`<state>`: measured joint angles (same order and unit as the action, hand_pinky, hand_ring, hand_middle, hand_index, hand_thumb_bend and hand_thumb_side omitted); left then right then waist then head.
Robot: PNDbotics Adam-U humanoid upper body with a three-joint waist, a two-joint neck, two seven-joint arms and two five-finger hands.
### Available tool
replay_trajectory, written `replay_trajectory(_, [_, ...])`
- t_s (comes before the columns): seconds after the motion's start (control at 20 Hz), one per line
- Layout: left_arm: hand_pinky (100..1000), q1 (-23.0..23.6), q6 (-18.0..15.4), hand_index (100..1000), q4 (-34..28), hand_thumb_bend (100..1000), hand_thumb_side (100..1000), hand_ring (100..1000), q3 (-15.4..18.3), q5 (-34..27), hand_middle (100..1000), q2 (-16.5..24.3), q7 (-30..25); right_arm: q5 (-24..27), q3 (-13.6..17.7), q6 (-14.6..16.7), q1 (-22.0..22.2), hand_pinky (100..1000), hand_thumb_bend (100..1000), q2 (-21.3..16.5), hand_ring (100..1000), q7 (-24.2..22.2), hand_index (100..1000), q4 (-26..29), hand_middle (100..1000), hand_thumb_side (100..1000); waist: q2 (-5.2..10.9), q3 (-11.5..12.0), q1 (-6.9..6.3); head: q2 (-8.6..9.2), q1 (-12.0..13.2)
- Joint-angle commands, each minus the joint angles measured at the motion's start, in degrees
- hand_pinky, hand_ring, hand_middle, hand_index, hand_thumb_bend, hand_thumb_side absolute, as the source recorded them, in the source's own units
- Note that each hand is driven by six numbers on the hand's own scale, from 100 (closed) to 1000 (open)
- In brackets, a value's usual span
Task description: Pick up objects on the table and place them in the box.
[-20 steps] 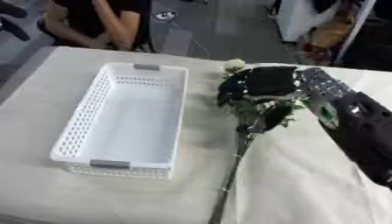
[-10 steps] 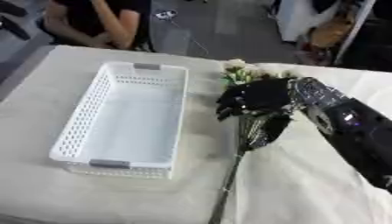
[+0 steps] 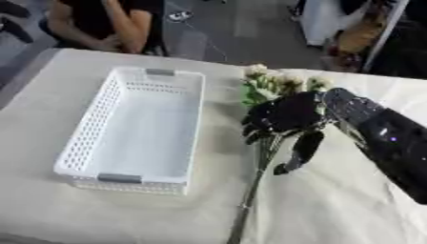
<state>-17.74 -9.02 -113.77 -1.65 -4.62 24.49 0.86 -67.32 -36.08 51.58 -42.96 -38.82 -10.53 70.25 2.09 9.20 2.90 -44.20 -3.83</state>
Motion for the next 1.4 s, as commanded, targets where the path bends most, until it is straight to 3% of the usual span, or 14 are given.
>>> replay_trajectory(0.05, [480, -1.0, -0.1, 710, -0.8, 100, 774, 617, 0.1, -0.1, 736, 0.6, -0.2, -3.2, 0.9, 0.4, -0.3, 1000, 441, -0.9, 998, 2.2, 918, -1.2, 882, 809, 0.37, 0.1, -0.32, 0.08, -0.7])
replay_trajectory(0.25, [480, -1.1, -0.1, 710, -0.8, 100, 774, 618, 0.1, -0.2, 737, 0.4, -0.2, -11.3, 3.8, 0.4, -0.6, 1000, 439, 1.4, 991, 7.3, 907, -7.3, 873, 725, 0.16, 0.1, -0.54, 0.08, -0.8])
replay_trajectory(0.4, [480, -1.2, -0.2, 710, -0.8, 100, 773, 618, 0.1, -0.2, 737, 0.3, -0.2, -19.7, 6.1, 0.4, -1.2, 1000, 440, 3.3, 987, 13.9, 900, -12.6, 865, 671, -0.06, 0.1, -0.72, 0.08, -0.9])
replay_trajectory(0.55, [481, -1.3, -0.2, 710, -0.8, 100, 773, 618, 0.2, -0.2, 737, 0.2, -0.2, -28.3, 8.3, 0.4, -1.7, 999, 440, 4.8, 987, 21.7, 899, -17.3, 863, 652, -0.19, 0.1, -0.81, 0.08, -1.0])
replay_trajectory(0.8, [481, -1.3, -0.3, 710, -0.8, 100, 772, 618, 0.2, -0.3, 737, 0.1, -0.2, -44.2, 13.7, 0.4, -3.0, 986, 443, 7.0, 978, 36.7, 884, -25.5, 851, 539, -0.23, 0.0, -0.99, 0.08, -1.0])
replay_trajectory(1.0, [481, -1.4, -0.3, 711, -0.8, 100, 773, 618, 0.2, -0.3, 738, 0.0, -0.2, -55.8, 18.1, 0.4, -4.1, 976, 443, 8.2, 974, 47.7, 881, -30.3, 850, 520, -0.30, 0.0, -1.08, 0.08, -1.1])
replay_trajectory(1.1, [481, -1.4, -0.3, 711, -0.8, 100, 771, 619, 0.2, -0.3, 738, -0.1, -0.2, -60.0, 19.6, 0.4, -4.6, 956, 406, 8.9, 963, 52.4, 876, -31.7, 847, 522, -0.35, 0.0, -1.13, 0.08, -1.1])
replay_trajectory(1.25, [481, -1.5, -0.3, 711, -0.8, 100, 772, 619, 0.1, -0.4, 739, -0.1, -0.3, -65.3, 20.9, 0.4, -5.5, 942, 444, 10.3, 952, 58.8, 869, -32.6, 839, 503, -0.44, 0.1, -1.21, 0.08, -1.2])
replay_trajectory(1.4, [481, -1.6, -0.3, 711, -0.8, 100, 773, 619, 0.0, -0.5, 739, -0.3, -0.4, -68.2, 22.3, 0.4, -6.3, 856, 442, 12.0, 878, 62.0, 825, -33.3, 784, 458, -0.51, 0.2, -1.30, 0.08, -1.4])
